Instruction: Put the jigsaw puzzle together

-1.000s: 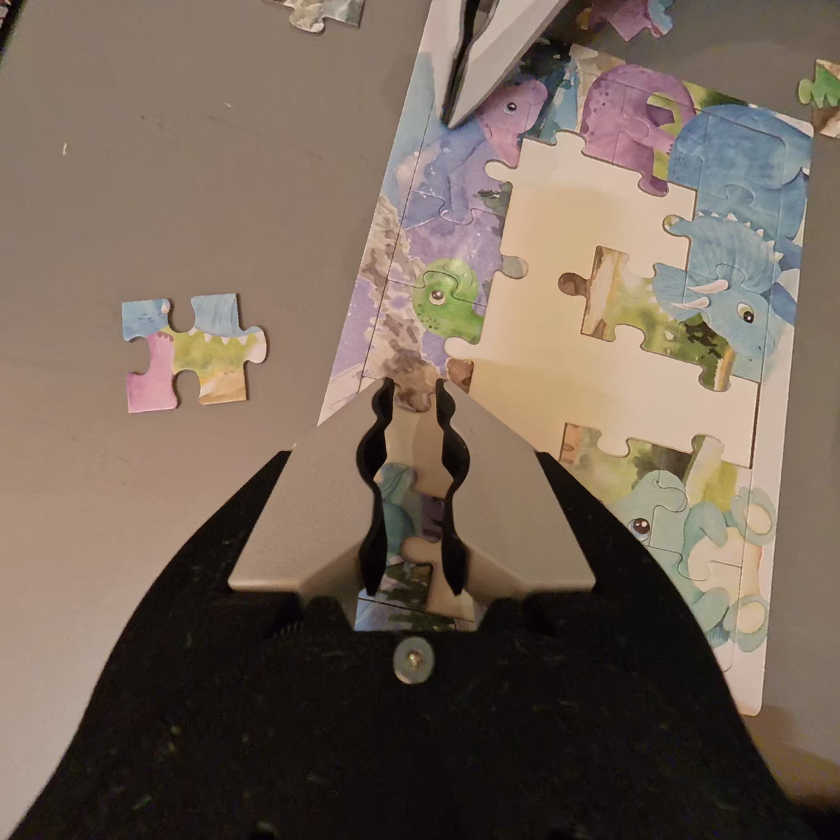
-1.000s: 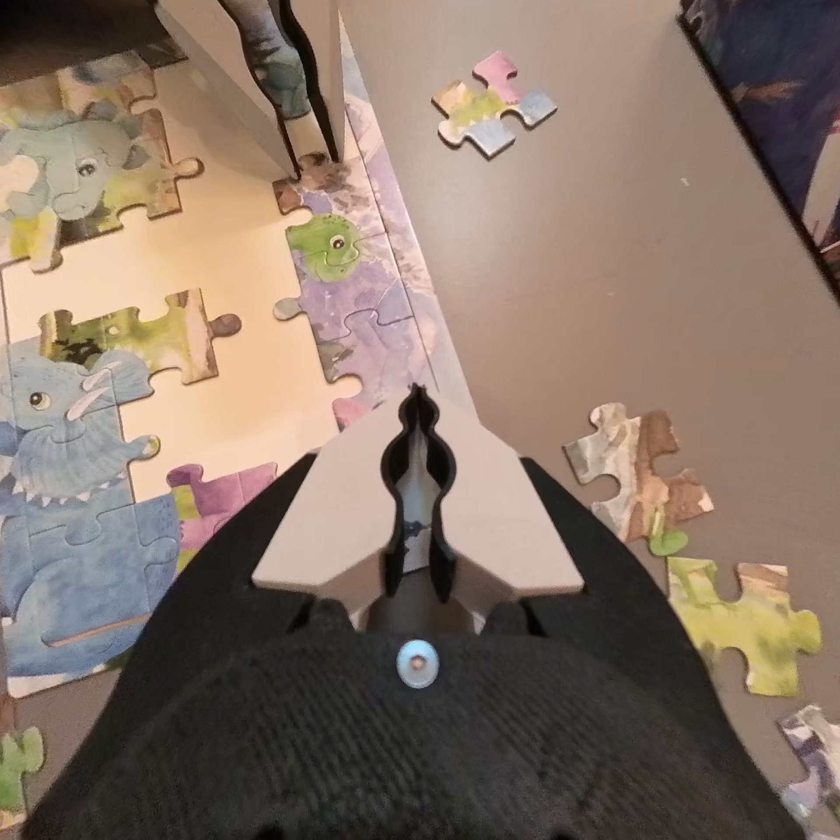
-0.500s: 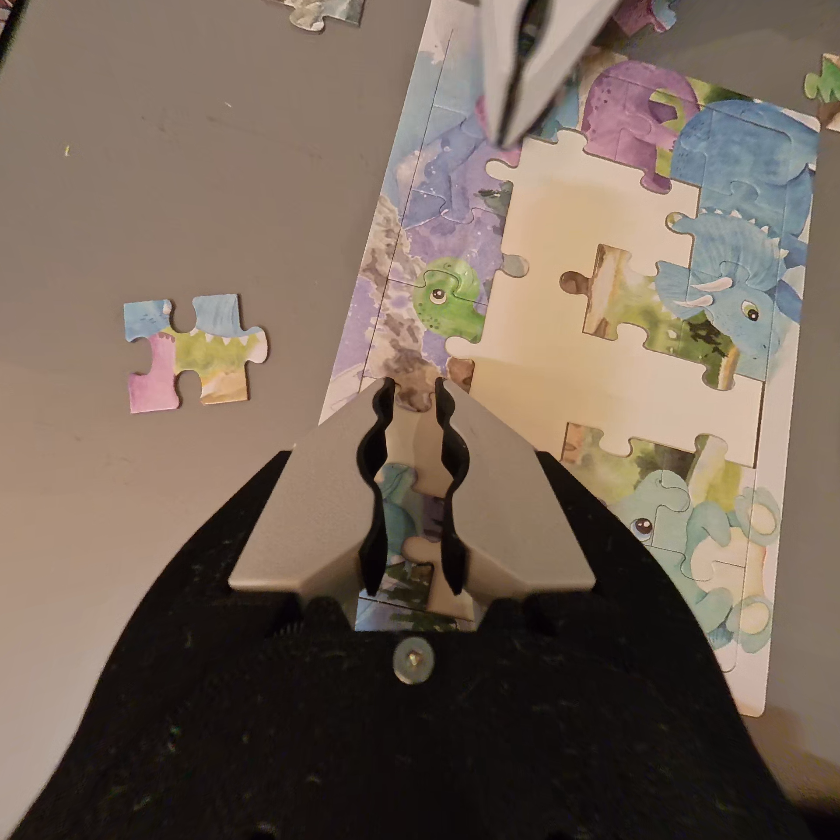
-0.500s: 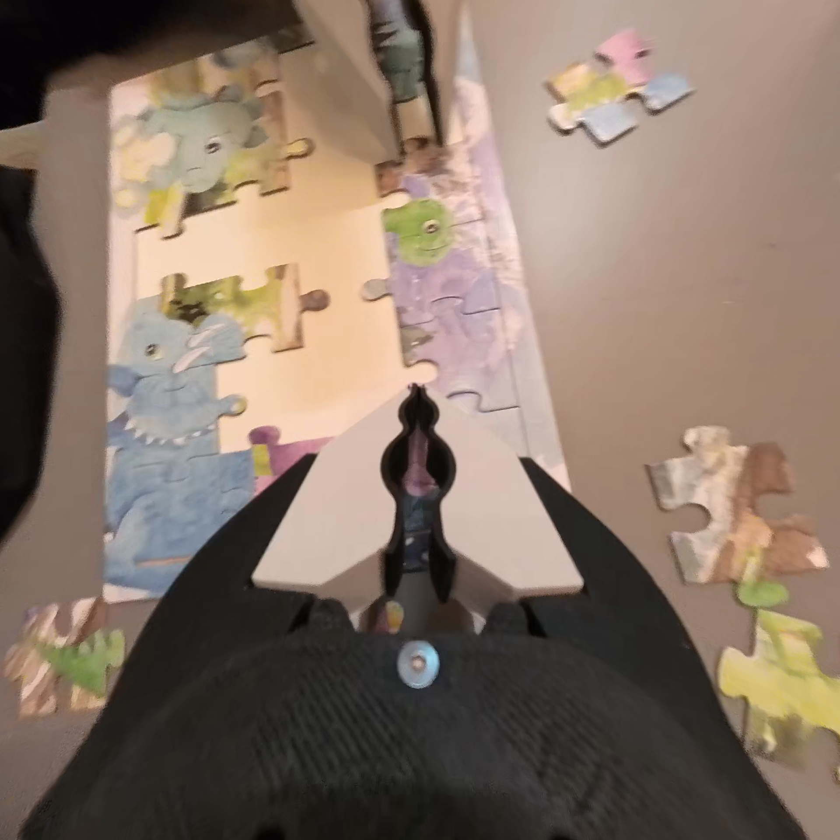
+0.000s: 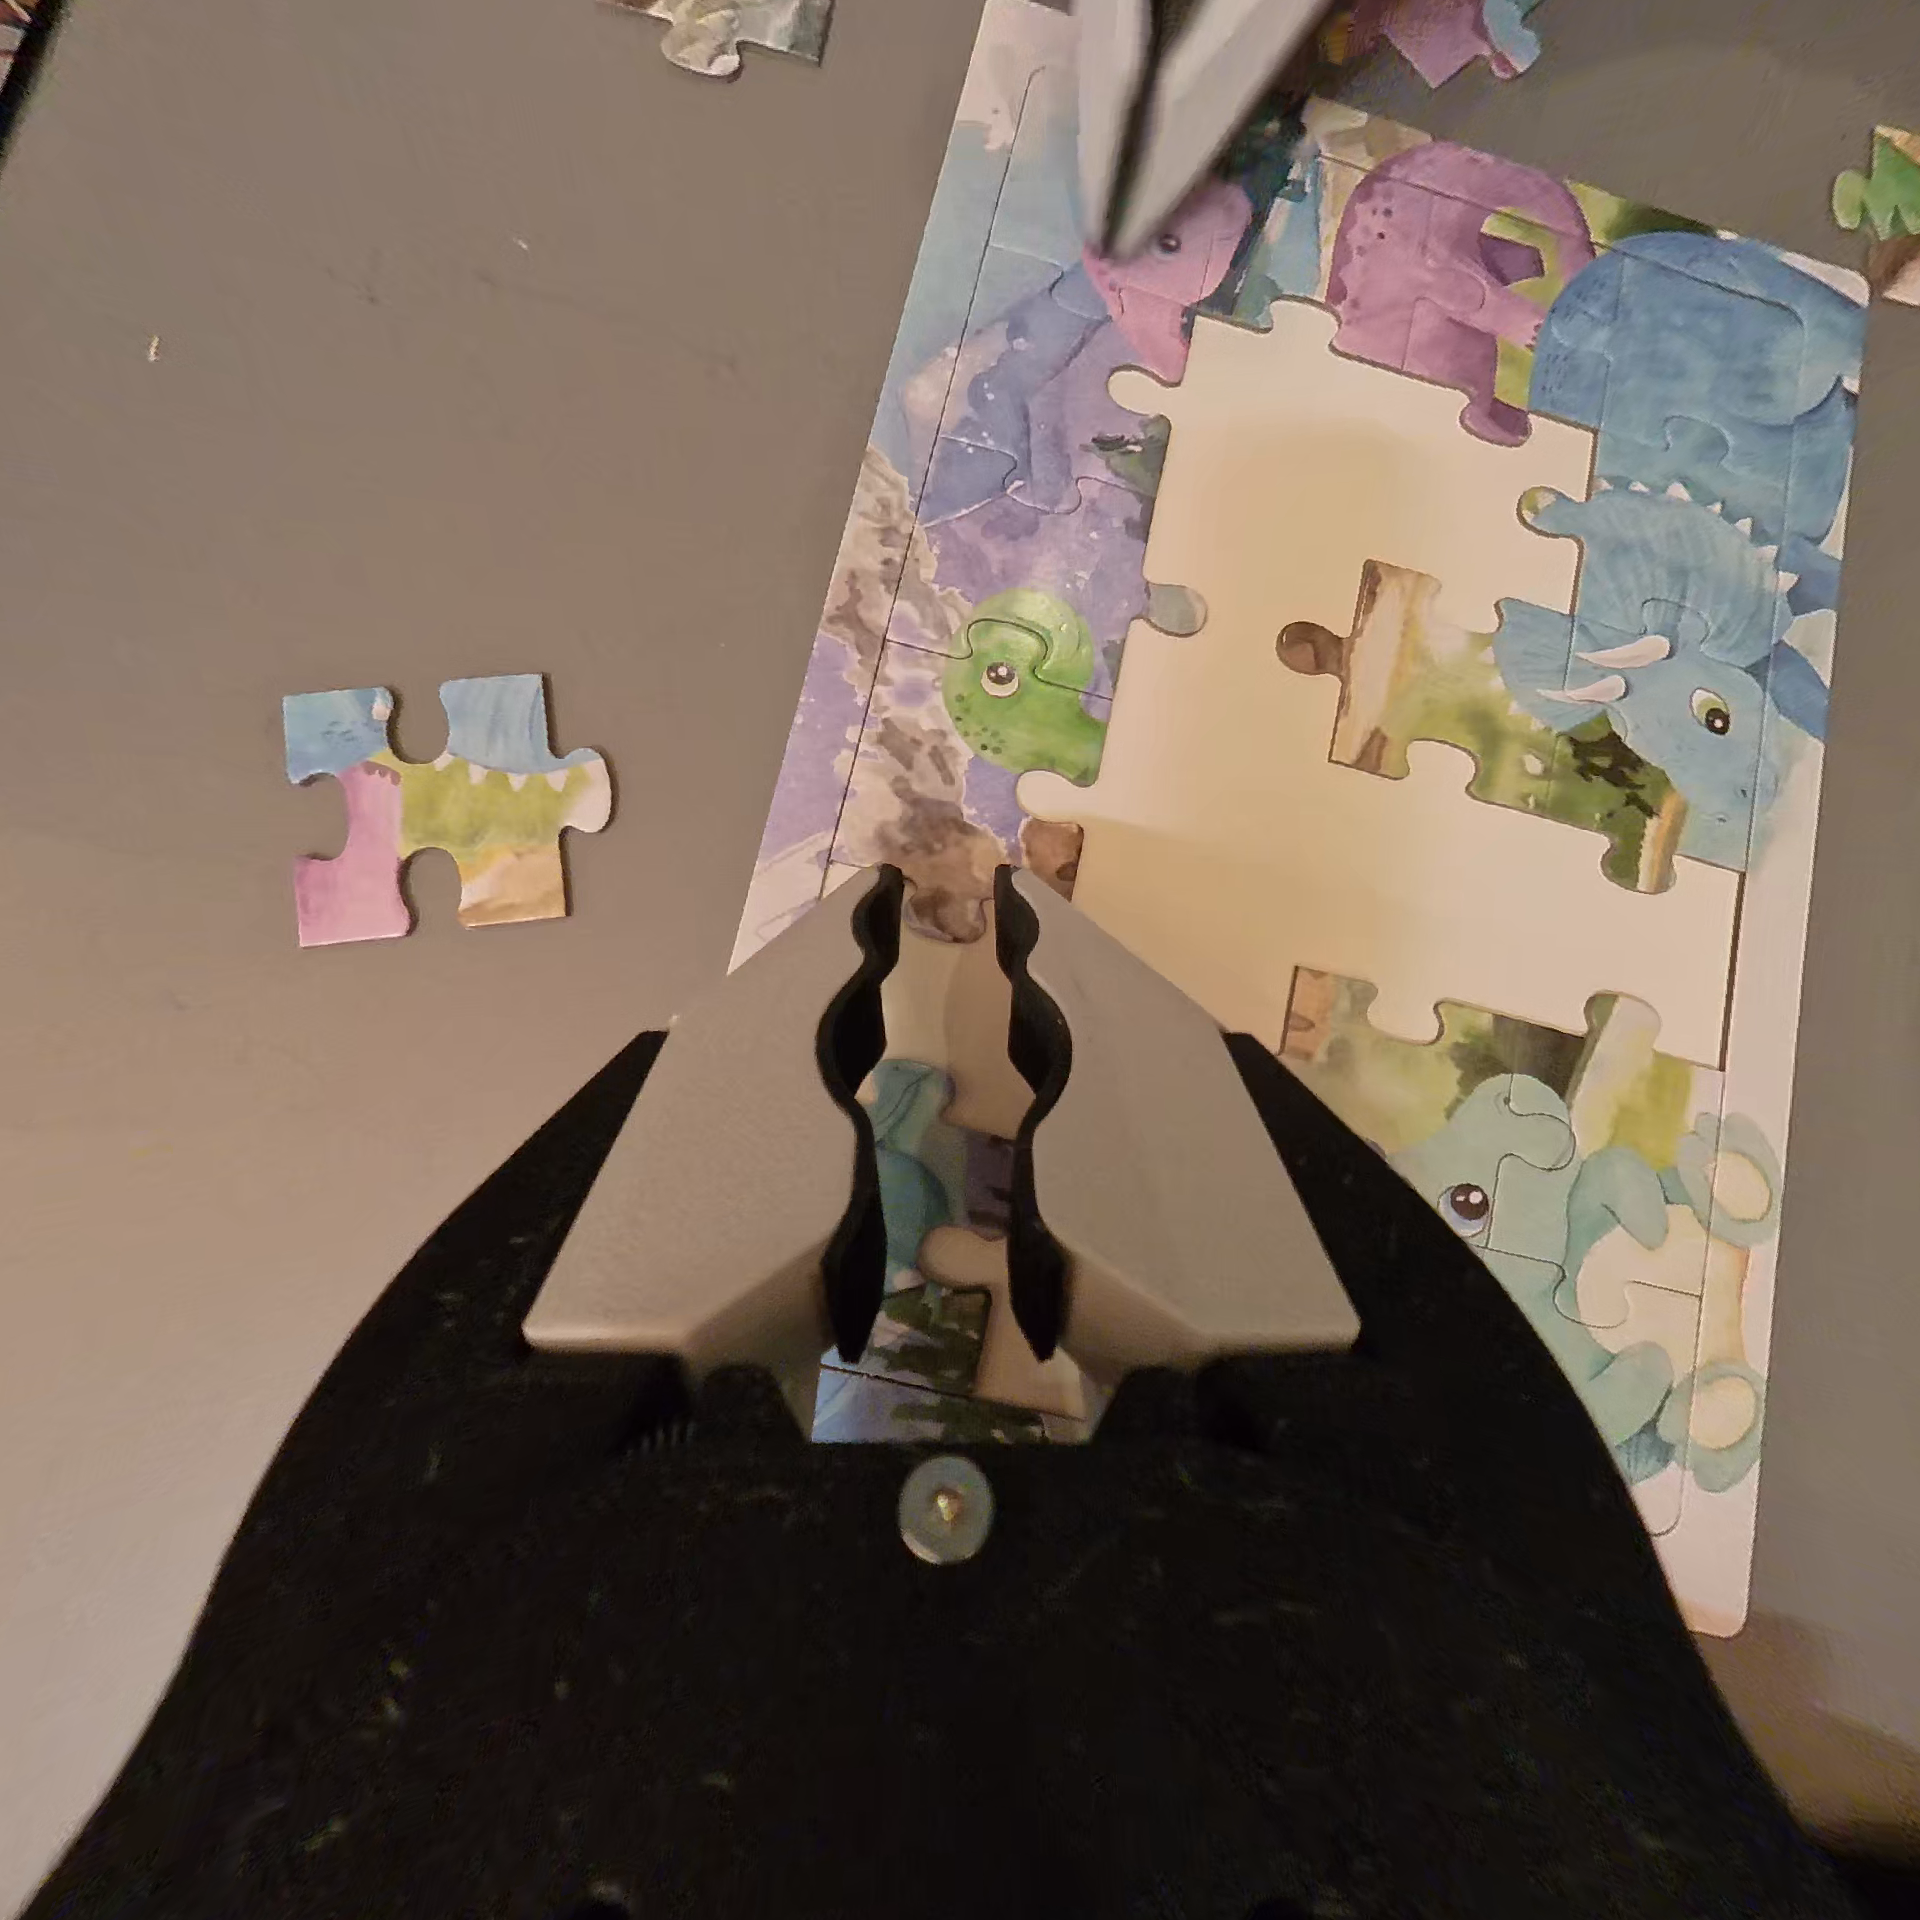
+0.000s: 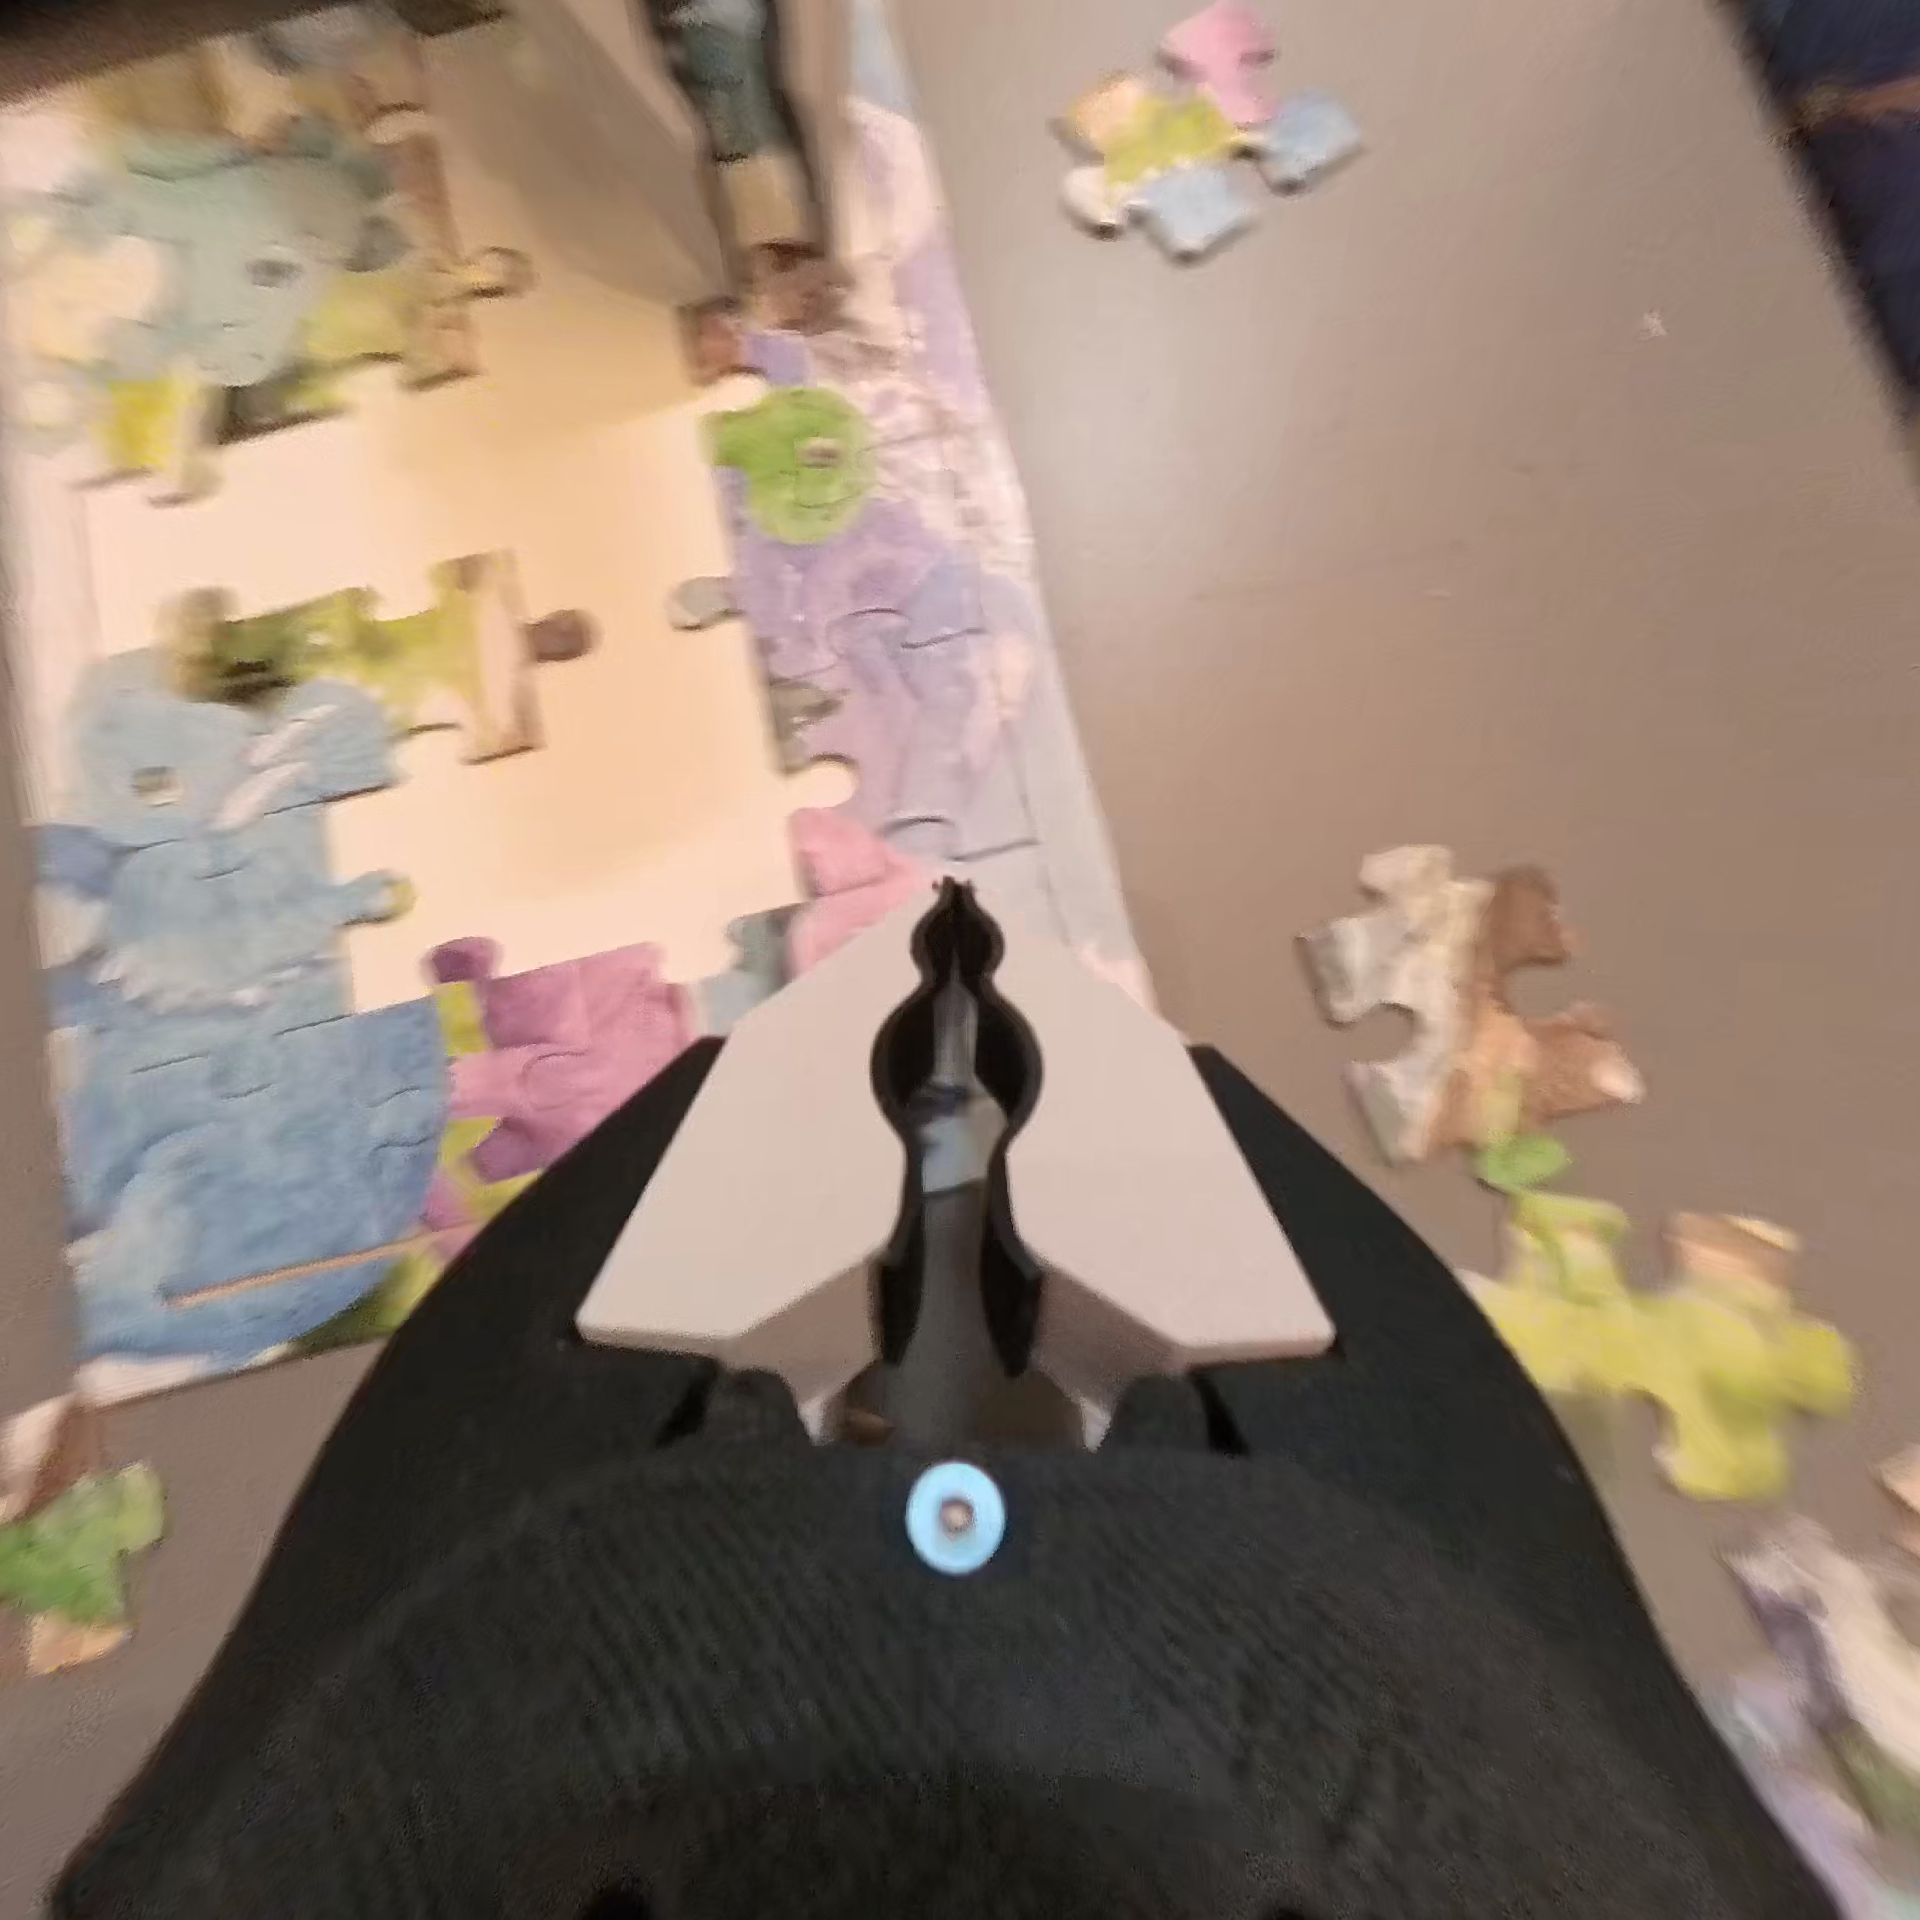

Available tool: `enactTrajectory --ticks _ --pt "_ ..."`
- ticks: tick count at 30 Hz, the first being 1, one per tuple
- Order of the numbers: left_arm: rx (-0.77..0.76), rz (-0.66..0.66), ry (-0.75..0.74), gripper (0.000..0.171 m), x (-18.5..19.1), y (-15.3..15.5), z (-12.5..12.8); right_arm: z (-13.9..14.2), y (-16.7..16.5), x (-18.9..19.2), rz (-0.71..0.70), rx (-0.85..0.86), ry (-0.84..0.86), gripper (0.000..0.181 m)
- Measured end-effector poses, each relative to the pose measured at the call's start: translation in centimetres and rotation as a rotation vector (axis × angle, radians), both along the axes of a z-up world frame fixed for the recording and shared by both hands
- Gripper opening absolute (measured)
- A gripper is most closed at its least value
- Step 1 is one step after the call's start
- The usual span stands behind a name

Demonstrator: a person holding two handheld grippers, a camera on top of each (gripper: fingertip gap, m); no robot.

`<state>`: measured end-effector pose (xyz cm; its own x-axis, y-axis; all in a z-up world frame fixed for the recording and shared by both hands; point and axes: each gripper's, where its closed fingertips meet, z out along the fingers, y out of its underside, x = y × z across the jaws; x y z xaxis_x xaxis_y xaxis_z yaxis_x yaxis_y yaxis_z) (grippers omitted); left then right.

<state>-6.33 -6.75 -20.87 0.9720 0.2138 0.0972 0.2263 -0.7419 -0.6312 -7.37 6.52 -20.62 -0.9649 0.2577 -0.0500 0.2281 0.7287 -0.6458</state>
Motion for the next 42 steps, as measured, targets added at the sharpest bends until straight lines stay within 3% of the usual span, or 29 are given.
enactTrajectory --ticks 2,6,13,18,24,31,42 --pt "0.011 -0.002 0.050 0.010 -0.3 0.0 0.6 1.0 0.5 -2.1 -0.075 0.004 0.140 0.000" --pt "0.136 0.020 0.094 0.004 -0.9 0.1 3.1 2.8 0.8 -3.5 -0.136 -0.050 0.247 0.000" --pt "0.071 0.094 0.159 0.008 -2.6 -1.0 2.4 3.6 0.5 -3.1 -0.129 -0.024 0.387 0.000" --pt "0.196 0.219 0.250 0.007 -4.8 -1.7 5.3 7.0 0.8 -3.4 -0.206 -0.162 0.472 0.000" --pt "0.404 0.314 0.281 0.010 -6.0 -2.7 8.7 11.1 5.0 -5.5 -0.397 -0.386 0.504 0.000" --pt "0.350 0.370 0.290 0.013 -7.2 -3.3 7.5 12.0 10.0 -7.1 -0.555 -0.473 0.496 0.005" --pt "0.412 0.397 0.225 0.015 -7.6 -3.0 6.8 11.2 10.6 -7.2 -0.564 -0.480 0.459 0.008"
